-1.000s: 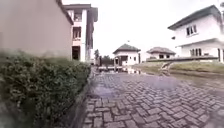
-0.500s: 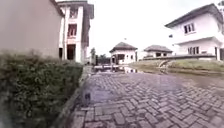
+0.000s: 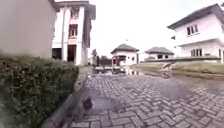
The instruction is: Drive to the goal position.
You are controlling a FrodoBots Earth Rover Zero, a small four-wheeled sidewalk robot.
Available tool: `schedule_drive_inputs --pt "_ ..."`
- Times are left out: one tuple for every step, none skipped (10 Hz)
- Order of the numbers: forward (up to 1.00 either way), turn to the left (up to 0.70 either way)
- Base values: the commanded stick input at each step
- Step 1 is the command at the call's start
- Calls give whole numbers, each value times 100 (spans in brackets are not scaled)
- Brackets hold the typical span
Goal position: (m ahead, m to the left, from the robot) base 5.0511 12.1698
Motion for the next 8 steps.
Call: schedule_drive_inputs --pt "69 3" --pt "69 3" --pt "69 3" --pt "69 3" --pt "69 3" --pt "69 3" --pt "69 3" --pt "69 3"
